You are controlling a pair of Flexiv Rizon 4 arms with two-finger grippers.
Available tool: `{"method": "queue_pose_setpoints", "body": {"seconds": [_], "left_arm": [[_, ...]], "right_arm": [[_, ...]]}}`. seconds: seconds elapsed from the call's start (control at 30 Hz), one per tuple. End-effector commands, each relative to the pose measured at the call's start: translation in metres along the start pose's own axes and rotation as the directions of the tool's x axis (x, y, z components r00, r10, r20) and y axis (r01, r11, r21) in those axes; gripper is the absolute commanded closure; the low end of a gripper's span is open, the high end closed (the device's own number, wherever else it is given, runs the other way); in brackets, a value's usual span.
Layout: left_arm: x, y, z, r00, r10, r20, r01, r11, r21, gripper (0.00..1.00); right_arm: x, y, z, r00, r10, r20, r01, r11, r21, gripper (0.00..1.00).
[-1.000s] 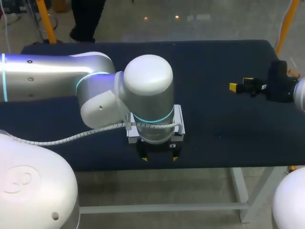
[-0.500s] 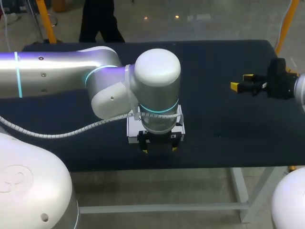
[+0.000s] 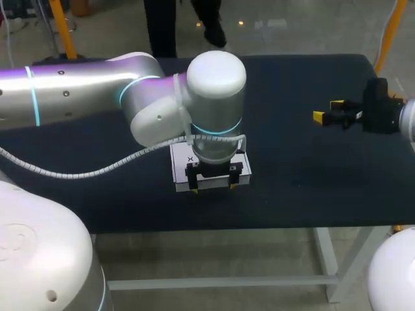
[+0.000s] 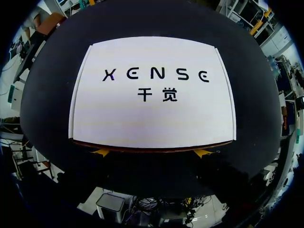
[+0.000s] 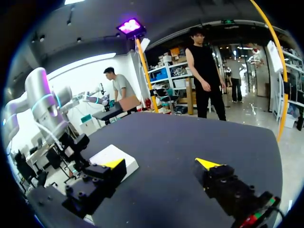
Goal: Assemble the packaging by folding the flat box into shape, placing the metal phone stand inside, and closing the box properly
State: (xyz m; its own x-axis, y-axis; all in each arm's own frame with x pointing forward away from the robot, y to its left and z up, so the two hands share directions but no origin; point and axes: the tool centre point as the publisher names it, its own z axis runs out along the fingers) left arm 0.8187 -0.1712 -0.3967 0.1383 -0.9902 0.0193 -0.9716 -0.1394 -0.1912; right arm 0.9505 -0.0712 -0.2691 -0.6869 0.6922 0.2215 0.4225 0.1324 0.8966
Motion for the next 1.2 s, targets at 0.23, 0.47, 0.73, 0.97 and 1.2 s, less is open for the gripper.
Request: {"method": "queue_pose_setpoints", "body": {"seconds": [0.23,0.47,0.73,0.97,1.2], "left_arm": [[0.0,-0.039,0.007,1.0,-0.008,0.012,0.008,1.0,-0.013,0.0],[-0.002,-0.071,0.013,1.0,-0.002,0.02,0.003,1.0,-0.022,0.0],[-0.008,-0.109,0.017,1.0,-0.008,0.022,0.009,1.0,-0.03,0.0],[-0.009,-0.141,0.022,1.0,-0.006,0.028,0.007,0.999,-0.036,0.0],[-0.01,-0.174,0.032,1.0,0.004,0.027,-0.003,0.999,-0.041,0.0]], "right_arm": [[-0.001,-0.001,-0.001,1.0,-0.001,-0.005,0.001,1.0,-0.006,0.0],[-0.001,-0.001,-0.001,1.0,-0.001,-0.005,0.001,1.0,-0.006,0.0],[-0.001,-0.001,-0.001,1.0,-0.001,-0.005,0.001,1.0,-0.006,0.0],[-0.001,-0.001,-0.001,1.0,-0.001,-0.005,0.001,1.0,-0.006,0.0],[-0.001,-0.001,-0.001,1.0,-0.001,-0.005,0.001,1.0,-0.006,0.0]]}}
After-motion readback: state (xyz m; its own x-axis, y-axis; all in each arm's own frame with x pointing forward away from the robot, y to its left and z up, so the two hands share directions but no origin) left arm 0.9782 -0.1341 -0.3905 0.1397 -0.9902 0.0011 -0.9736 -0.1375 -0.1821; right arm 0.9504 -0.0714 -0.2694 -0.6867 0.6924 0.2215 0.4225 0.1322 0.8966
